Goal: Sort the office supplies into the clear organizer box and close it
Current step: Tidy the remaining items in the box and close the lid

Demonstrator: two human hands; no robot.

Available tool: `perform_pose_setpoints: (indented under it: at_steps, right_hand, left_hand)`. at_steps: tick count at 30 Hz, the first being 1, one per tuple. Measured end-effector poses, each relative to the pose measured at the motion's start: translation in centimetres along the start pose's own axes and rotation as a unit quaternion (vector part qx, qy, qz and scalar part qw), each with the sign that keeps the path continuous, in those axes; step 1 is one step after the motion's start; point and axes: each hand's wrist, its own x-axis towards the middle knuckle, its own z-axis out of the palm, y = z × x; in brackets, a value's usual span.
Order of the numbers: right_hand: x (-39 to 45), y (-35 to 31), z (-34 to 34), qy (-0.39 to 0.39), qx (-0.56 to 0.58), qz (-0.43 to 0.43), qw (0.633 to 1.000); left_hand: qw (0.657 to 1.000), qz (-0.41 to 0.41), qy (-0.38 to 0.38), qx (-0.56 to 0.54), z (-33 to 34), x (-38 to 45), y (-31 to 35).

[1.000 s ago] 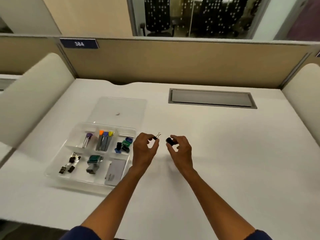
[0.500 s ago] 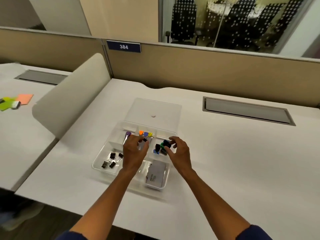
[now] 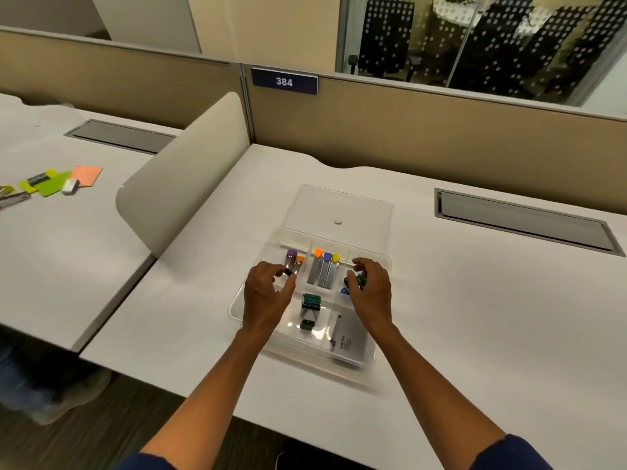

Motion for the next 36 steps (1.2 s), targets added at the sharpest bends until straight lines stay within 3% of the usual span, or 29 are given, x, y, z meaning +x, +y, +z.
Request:
perform_pose_setpoints:
  at_steps: [14,25,36]
  right_hand:
    - [-1.2,-1.9,3.4,0.018,0.006,-0.035,0.999]
    - [1.1,-1.4,-0.1,0.085,0.027,0.014,0.996]
    - [5.9,1.4,-3.5,0.120,0.039,0.093,0.988]
  left_hand:
    - [0.989,-0.014,0.001,0.148,-3.4,-1.9,-5.2]
    - [0.984,-0.146,-0.014,-0.105,-3.6,3.4,-5.8]
    - [0.986,-0.112,-0.102,-0.074,1.2,11.7,-5.0]
